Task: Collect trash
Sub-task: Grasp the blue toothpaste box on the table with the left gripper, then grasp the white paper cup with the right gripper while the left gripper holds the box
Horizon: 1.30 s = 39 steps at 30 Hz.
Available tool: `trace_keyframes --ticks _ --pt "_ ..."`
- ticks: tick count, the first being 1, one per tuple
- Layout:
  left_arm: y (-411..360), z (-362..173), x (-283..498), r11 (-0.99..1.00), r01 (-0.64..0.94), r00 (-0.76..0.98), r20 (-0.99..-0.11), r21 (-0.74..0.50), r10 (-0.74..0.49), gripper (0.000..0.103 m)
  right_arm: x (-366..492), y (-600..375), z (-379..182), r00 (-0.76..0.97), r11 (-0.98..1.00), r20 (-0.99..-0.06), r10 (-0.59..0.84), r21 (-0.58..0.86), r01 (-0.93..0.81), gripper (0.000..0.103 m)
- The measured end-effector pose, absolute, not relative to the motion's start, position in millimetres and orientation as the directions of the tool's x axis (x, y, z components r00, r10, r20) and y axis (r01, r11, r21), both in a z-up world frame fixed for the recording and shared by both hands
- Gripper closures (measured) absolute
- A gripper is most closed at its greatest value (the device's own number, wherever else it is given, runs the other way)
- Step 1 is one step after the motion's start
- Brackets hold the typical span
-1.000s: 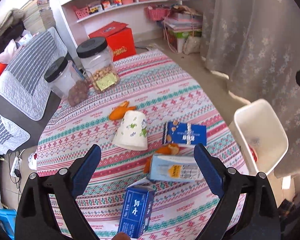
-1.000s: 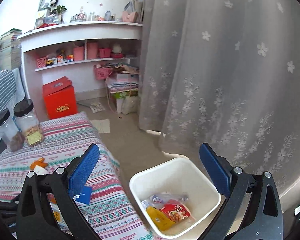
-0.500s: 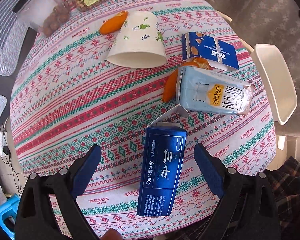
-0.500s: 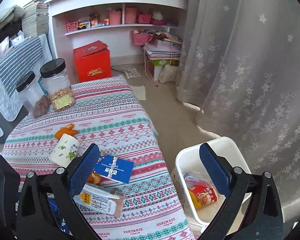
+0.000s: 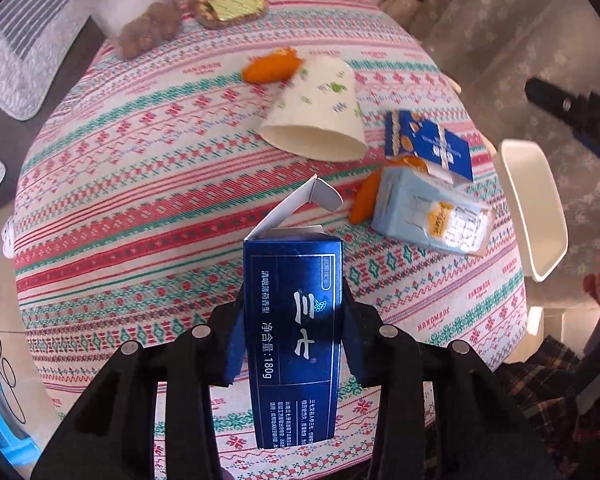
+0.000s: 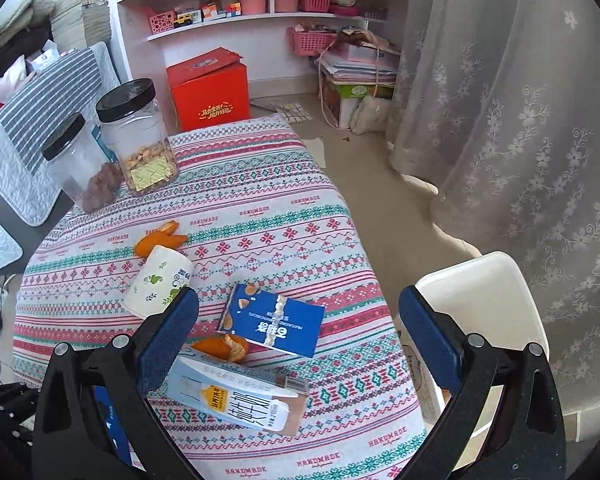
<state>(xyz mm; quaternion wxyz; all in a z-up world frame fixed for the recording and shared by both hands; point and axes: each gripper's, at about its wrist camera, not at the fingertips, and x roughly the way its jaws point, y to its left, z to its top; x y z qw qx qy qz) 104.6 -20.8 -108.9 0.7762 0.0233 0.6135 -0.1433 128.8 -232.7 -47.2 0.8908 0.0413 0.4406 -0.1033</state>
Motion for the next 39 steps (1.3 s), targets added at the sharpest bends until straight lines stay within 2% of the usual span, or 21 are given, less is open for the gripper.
trace_keyframes --ticks 11,21,24,27,29,30,39 --pt "67.9 -32.2 126.3 0.983 0.019 0.492 -0.854 -0.181 -0.167 0.063 174.8 -180.6 -77.2 0.512 0.964 -0.857 0.059 0.182 0.193 0.007" --pt "96.6 -16.9 127.4 0.976 -0.061 0.57 -0.81 -0.21 -0.139 0.063 229.5 -162.5 -134.4 0.387 0.938 -0.916 0.11 0.224 0.265 0.008" --pt "98.7 -18.2 128.4 0.976 -0.068 0.572 -0.809 -0.209 -0.134 0.063 238.3 -156.9 -145.3 0.371 0.94 -0.918 0.139 0.24 0.242 0.013" --pt "99.9 -21.7 131.5 0.974 -0.083 0.568 -0.813 -0.21 -0.127 0.063 244.9 -151.6 -155.2 0.343 0.936 -0.921 0.187 0.273 0.224 0.023" --pt "100.9 -25.3 133.0 0.974 -0.09 0.562 -0.818 -0.206 -0.121 0.063 247.7 -149.2 -162.2 0.321 0.933 -0.923 0.212 0.289 0.215 0.038" --pt "101.3 -26.8 133.5 0.975 -0.094 0.56 -0.82 -0.202 -0.116 0.063 248.9 -148.0 -164.9 0.312 0.932 -0.923 0.223 0.296 0.208 0.042" --pt "117.1 -24.8 133.3 0.968 -0.154 0.587 -0.807 -0.198 -0.071 0.063 241.7 -131.1 -151.0 0.364 0.917 -0.881 0.302 0.372 0.141 0.048"
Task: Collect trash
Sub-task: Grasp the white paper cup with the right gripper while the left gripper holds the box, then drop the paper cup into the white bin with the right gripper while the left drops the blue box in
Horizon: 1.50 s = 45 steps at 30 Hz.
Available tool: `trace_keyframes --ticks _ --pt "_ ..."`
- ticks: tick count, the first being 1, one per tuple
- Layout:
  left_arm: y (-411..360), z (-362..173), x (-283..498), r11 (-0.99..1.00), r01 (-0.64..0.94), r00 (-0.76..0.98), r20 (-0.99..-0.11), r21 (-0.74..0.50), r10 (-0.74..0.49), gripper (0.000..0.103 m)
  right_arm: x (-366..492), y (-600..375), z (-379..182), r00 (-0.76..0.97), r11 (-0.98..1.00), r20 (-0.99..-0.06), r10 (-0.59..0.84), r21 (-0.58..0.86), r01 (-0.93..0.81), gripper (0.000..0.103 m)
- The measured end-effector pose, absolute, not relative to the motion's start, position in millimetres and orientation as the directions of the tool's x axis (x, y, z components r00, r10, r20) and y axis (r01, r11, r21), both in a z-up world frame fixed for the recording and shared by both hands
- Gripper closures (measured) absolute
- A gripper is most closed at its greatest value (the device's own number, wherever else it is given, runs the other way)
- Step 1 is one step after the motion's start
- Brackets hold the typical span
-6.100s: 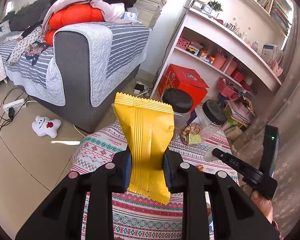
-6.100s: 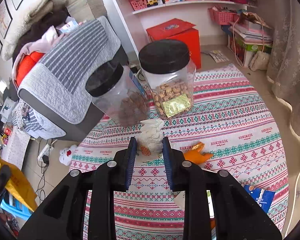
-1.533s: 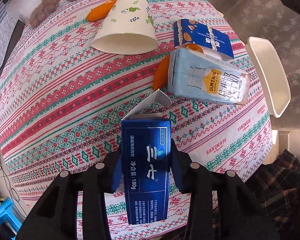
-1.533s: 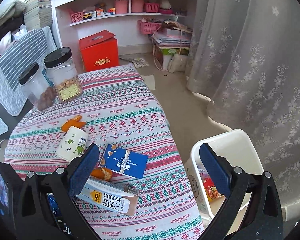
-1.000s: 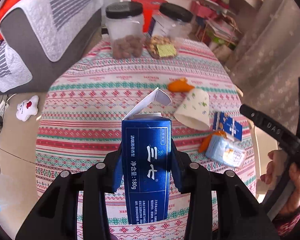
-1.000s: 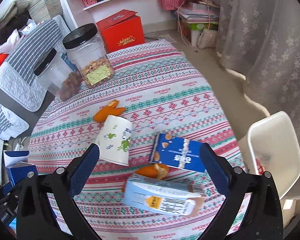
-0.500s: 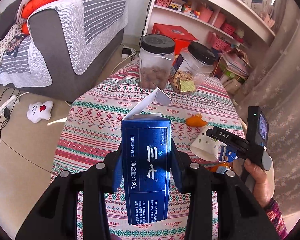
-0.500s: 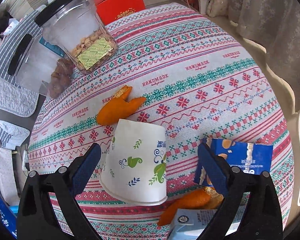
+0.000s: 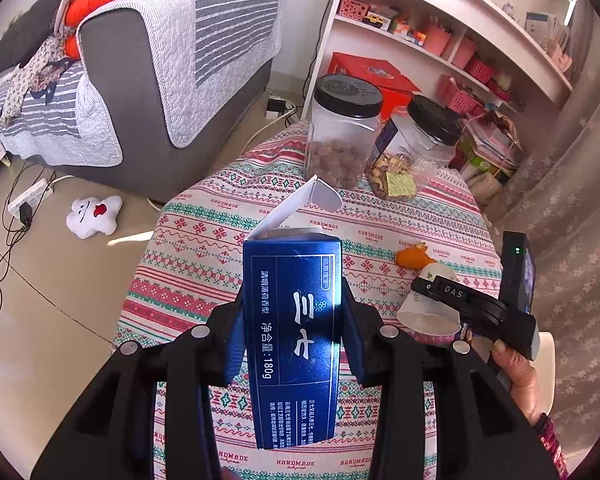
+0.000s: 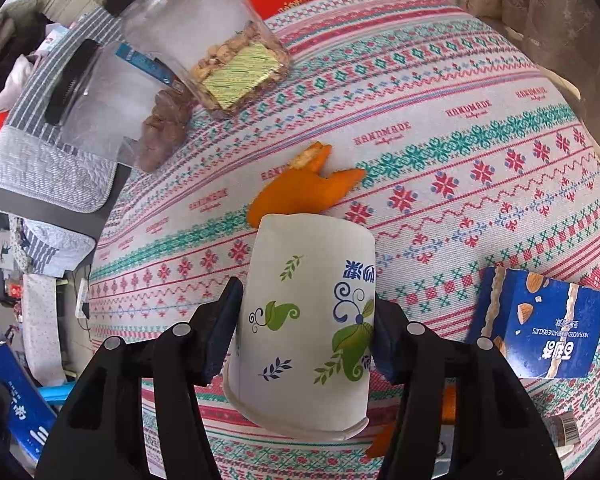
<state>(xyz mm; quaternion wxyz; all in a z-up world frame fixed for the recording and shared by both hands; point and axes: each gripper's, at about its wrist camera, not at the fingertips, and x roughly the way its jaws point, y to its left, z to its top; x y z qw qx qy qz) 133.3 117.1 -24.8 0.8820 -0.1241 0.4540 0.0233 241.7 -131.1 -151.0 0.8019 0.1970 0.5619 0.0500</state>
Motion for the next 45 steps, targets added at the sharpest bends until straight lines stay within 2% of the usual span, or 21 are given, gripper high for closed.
trace_keyframes --ticks 5,8,15,20,26,39,45 --pt "126.4 -17.0 129.6 0.966 -0.205 0.647 -0.762 -0.158 0.013 0.063 223.3 -104.8 -108.2 0.446 0.922 -0.829 0.337 0.387 0.023 0.048" --pt "129.7 -8.6 126.3 0.959 -0.236 0.681 -0.731 -0.154 0.05 0.063 204.8 -87.9 -72.9 0.543 0.926 -0.767 0.343 0.374 -0.056 0.048" --pt "131.2 16.3 111.2 0.951 -0.282 0.769 -0.622 -0.129 0.144 0.063 151.8 -74.4 -0.8 0.792 0.97 -0.567 0.227 0.2 -0.135 0.048" --pt "122.7 36.4 99.0 0.947 -0.304 0.824 -0.528 -0.105 0.206 0.062 132.0 -86.8 17.9 0.871 0.986 -0.47 0.144 0.138 -0.088 0.048" --pt "104.5 44.9 95.5 0.949 -0.301 0.85 -0.477 -0.09 0.224 0.062 114.4 -98.5 33.5 0.927 0.998 -0.374 0.041 0.062 -0.019 0.048" --pt "48.2 50.2 93.5 0.962 -0.262 0.883 -0.42 -0.072 0.209 0.062 88.3 -145.8 46.7 0.943 0.987 -0.292 -0.159 -0.024 0.159 0.047" --pt "12.4 49.1 94.7 0.975 -0.207 0.895 -0.419 -0.078 0.156 0.062 74.1 -189.6 51.5 0.92 0.957 -0.261 -0.291 -0.065 0.284 0.047"
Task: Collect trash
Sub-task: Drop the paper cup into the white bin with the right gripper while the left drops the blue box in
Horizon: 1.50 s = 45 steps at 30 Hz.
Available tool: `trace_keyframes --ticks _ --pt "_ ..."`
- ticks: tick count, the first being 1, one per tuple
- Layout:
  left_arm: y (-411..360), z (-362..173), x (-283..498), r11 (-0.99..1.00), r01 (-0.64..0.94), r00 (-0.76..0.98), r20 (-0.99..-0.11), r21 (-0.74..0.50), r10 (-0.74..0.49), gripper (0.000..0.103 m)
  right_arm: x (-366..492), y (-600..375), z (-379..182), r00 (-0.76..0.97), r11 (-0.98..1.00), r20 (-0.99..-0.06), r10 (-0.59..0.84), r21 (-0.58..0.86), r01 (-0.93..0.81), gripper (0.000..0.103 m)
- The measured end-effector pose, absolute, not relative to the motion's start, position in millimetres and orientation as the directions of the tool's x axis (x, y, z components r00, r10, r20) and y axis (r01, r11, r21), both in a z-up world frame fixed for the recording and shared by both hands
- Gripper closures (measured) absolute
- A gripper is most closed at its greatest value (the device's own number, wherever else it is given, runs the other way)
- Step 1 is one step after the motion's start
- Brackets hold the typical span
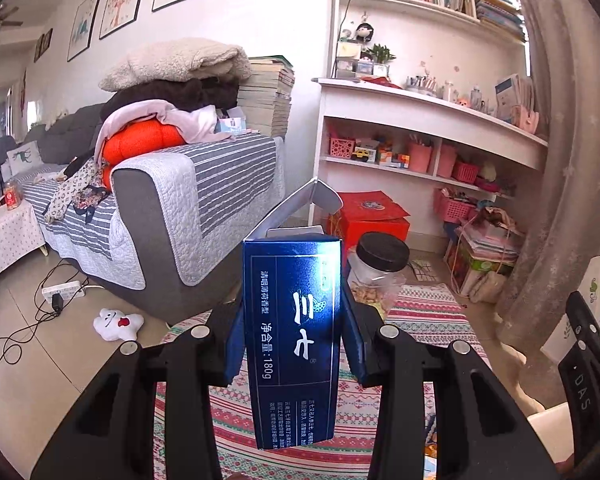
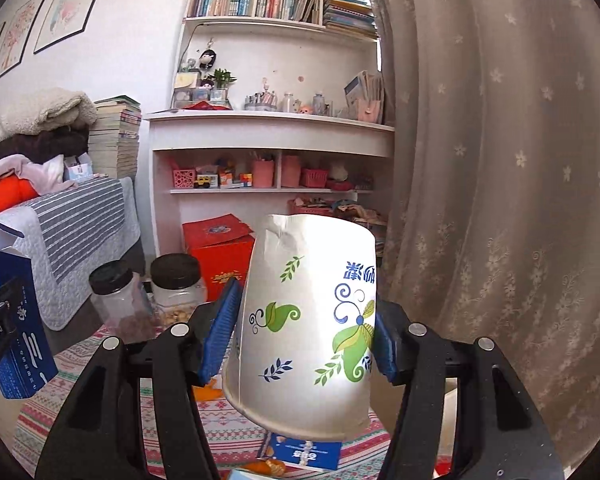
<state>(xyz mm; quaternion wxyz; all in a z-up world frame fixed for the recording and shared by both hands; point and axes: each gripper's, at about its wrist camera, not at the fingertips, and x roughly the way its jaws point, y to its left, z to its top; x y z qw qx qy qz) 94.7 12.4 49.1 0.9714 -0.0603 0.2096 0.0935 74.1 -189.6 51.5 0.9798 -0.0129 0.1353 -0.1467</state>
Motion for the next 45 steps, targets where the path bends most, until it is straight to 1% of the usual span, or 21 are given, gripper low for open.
trace_keyframes --ticks 3,5,9,12,13,14,16,22,26,31,38,43,44,45 --pt "-8.1 47.3 95.4 0.982 -0.175 0.897 -0.424 -0.077 0.127 0.062 65.3 -220.9 51.5 0.886 0.92 -0.248 -0.392 -0.081 0.384 0.047" --pt "-22.4 46.4 95.4 0.986 -0.153 0.899 -0.423 -0.072 0.109 0.062 60.4 -245.3 49.2 0.849 0.887 -0.261 -0.46 -0.088 0.453 0.047" --pt "-49.3 43.5 96.4 0.991 -0.108 0.901 -0.429 -0.074 0.066 0.062 59.2 -294.6 35.0 0.754 0.823 -0.346 -0.558 -0.116 0.556 0.046" --pt "-72.2 41.0 97.0 0.995 -0.069 0.9 -0.435 -0.077 0.029 0.062 57.5 -325.7 22.9 0.7 0.796 -0.409 -0.585 -0.126 0.592 0.043" --pt "-80.8 40.1 96.9 0.995 -0.055 0.899 -0.437 -0.078 0.015 0.062 55.9 -334.6 20.5 0.686 0.788 -0.422 -0.592 -0.128 0.602 0.036" --pt "-88.5 39.4 96.7 0.996 -0.04 0.898 -0.439 -0.081 0.0 0.062 54.2 -341.5 18.4 0.673 0.782 -0.433 -0.599 -0.135 0.609 0.02" --pt "-105.7 37.9 95.6 0.996 -0.004 0.895 -0.444 -0.088 -0.035 0.062 44.7 -354.8 18.4 0.657 0.755 -0.418 -0.628 -0.122 0.644 0.007" --pt "-159.1 36.6 88.1 0.986 0.14 0.875 -0.455 -0.092 -0.167 0.062 21.8 -394.7 34.9 0.621 0.689 -0.37 -0.691 -0.077 0.721 0.007" --pt "-197.9 36.4 85.4 0.957 0.259 0.827 -0.483 -0.127 -0.288 0.062 6.6 -428.8 41.5 0.579 0.634 -0.372 -0.725 -0.033 0.772 0.007" --pt "-258.3 27.5 85.0 0.915 0.367 0.749 -0.528 -0.169 -0.399 0.062 -10.9 -468.7 48.3 0.524 0.561 -0.393 -0.755 0.025 0.827 0.007" --pt "-331.1 20.7 78.9 0.872 0.463 0.697 -0.543 -0.158 -0.469 0.062 -29.6 -500.9 50.2 0.467 0.487 -0.396 -0.791 0.056 0.872 0.007" --pt "-368.3 12.1 83.3 0.839 0.509 0.63 -0.58 -0.193 -0.516 0.061 -36.7 -515.2 48.5 0.433 0.449 -0.403 -0.807 0.058 0.892 0.007" --pt "-374.5 9.8 85.1 0.831 0.518 0.613 -0.59 -0.202 -0.525 0.057 -38.1 -518.2 48.3 0.425 0.441 -0.405 -0.809 0.059 0.896 0.007" --pt "-379.5 7.8 86.9 0.825 0.524 0.596 -0.6 -0.213 -0.534 0.051 -39.2 -521.3 47.9 0.42 0.434 -0.409 -0.81 0.062 0.899 0.007"
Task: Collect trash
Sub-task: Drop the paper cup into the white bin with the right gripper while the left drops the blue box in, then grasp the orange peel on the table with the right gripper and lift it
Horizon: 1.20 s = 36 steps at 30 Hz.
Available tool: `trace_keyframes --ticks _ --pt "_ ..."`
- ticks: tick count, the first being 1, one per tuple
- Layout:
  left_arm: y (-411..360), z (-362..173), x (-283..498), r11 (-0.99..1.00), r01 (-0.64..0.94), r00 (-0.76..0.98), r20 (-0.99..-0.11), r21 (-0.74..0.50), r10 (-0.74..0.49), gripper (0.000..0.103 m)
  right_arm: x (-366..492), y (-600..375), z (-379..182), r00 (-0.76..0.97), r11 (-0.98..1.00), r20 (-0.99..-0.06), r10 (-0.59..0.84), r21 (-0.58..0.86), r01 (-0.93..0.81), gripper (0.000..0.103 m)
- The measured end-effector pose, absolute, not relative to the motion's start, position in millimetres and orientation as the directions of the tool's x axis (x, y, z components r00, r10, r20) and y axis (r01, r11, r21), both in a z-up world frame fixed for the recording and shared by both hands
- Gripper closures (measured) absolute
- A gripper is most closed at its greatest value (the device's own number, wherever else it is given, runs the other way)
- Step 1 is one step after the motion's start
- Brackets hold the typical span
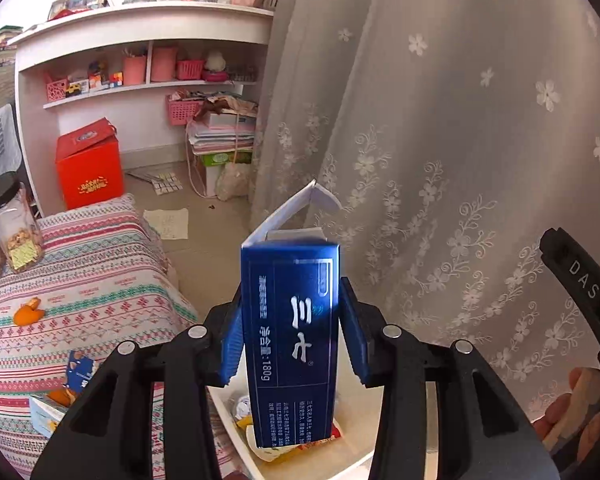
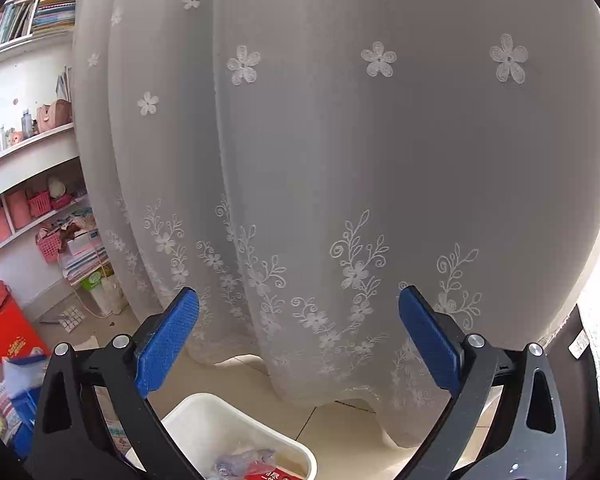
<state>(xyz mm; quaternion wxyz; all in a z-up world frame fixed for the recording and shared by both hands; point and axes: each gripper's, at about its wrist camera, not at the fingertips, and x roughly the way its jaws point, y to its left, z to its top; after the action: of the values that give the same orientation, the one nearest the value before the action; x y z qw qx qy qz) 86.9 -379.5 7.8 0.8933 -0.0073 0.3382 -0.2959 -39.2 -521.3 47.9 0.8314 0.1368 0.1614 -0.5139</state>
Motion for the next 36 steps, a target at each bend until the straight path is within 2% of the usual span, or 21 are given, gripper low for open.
trace_keyframes --ticks 2,4,8,13,17,28,33,36 --pt "-380.0 9.5 84.9 0.822 0.518 0.591 -0.597 -0.235 -0.543 0.023 -42.0 -526.6 47.3 0.412 0.421 -0.418 -0.81 0.074 0.904 0.007" --pt "-373.4 14.8 81.4 0.83 0.504 0.62 -0.569 -0.239 -0.54 0.014 -43.2 -528.8 47.9 0.411 0.417 -0.421 -0.808 0.084 0.905 0.007" --pt "-356.1 27.7 82.9 0.851 0.48 0.653 -0.562 -0.212 -0.508 0.014 -39.3 -519.8 50.5 0.424 0.432 -0.41 -0.808 0.078 0.898 0.007" --pt "-325.0 40.2 74.7 0.914 0.395 0.76 -0.524 -0.095 -0.383 0.01 -26.3 -493.9 51.5 0.473 0.497 -0.4 -0.785 0.047 0.866 0.007" --pt "-281.4 40.5 72.7 0.944 0.327 0.812 -0.498 -0.047 -0.306 0.009 -12.3 -472.6 50.6 0.518 0.56 -0.4 -0.756 0.016 0.829 0.007" --pt "-146.3 9.7 100.5 0.99 0.05 0.813 -0.571 -0.131 -0.116 0.008 33.6 -399.5 37.3 0.611 0.698 -0.401 -0.682 -0.11 0.707 0.007" --pt "-109.2 17.7 105.0 0.99 0.005 0.811 -0.578 -0.14 -0.086 0.008 64.2 -353.5 27.2 0.675 0.785 -0.441 -0.591 -0.122 0.607 0.007" --pt "-85.0 21.8 103.7 0.992 -0.032 0.819 -0.573 -0.121 -0.044 0.008 86.2 -321.7 14.8 0.708 0.853 -0.507 -0.492 -0.116 0.51 0.007"
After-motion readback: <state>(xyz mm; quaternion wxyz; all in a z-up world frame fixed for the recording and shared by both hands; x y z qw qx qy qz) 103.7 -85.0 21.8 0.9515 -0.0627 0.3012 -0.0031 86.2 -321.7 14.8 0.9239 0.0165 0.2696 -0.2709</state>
